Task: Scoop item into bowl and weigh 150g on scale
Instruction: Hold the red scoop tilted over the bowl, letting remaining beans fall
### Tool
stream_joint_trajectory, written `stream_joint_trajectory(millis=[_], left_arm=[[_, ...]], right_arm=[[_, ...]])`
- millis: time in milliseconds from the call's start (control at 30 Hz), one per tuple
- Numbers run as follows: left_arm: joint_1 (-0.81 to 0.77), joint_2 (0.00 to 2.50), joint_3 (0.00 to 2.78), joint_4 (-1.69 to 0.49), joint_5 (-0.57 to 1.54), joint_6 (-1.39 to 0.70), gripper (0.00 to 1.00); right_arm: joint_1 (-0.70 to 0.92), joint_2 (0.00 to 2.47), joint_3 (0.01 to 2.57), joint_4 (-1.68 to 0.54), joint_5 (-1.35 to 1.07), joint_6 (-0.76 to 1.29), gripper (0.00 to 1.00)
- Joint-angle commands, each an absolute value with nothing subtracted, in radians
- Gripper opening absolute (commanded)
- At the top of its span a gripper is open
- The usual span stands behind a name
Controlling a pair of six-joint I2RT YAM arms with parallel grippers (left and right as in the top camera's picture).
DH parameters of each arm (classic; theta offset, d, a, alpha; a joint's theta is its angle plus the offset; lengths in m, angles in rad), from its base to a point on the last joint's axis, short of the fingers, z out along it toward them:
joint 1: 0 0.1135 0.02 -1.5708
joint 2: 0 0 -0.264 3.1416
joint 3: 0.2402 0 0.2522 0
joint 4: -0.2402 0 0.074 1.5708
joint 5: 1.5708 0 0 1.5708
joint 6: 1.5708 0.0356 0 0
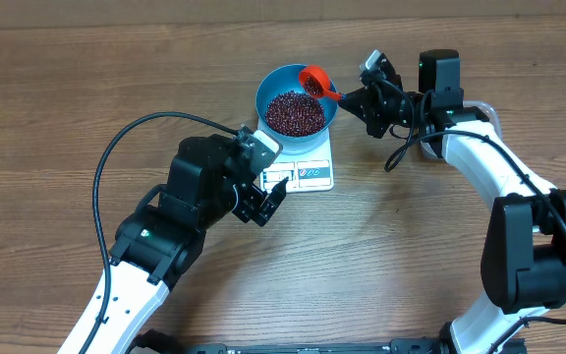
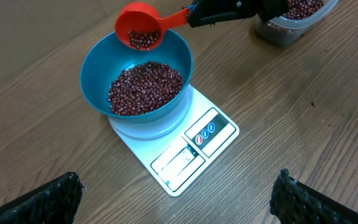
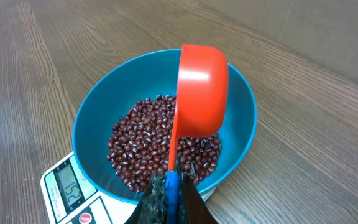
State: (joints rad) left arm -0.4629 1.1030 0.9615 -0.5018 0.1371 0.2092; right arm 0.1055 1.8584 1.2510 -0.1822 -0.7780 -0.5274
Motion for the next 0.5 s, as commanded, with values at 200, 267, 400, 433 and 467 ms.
stream_joint_trajectory(millis=[200, 267, 400, 433, 467], left_arm=[[-0.458, 1.093, 0.960, -0.501, 0.130, 0.194, 0.99], [-0.458, 1.093, 0.960, -0.501, 0.130, 0.194, 1.00], [-0.458, 1.093, 0.960, -0.501, 0.130, 0.194, 1.00], [-0.458, 1.093, 0.960, -0.501, 0.130, 0.194, 1.00], [-0.458, 1.093, 0.960, -0.501, 0.130, 0.194, 1.00]], right_arm=[[0.109, 1.861, 1.263, -0.181, -0.779, -0.525, 0.03], [0.109, 1.861, 1.263, -0.181, -0.779, -0.524, 0.04], [0.110, 1.861, 1.263, -0.189, -0.787, -0.524, 0.04], [0.110, 1.861, 1.263, -0.191, -0.786, -0.524, 0.04], [0.109, 1.861, 1.263, -0.193, -0.786, -0.524, 0.04]])
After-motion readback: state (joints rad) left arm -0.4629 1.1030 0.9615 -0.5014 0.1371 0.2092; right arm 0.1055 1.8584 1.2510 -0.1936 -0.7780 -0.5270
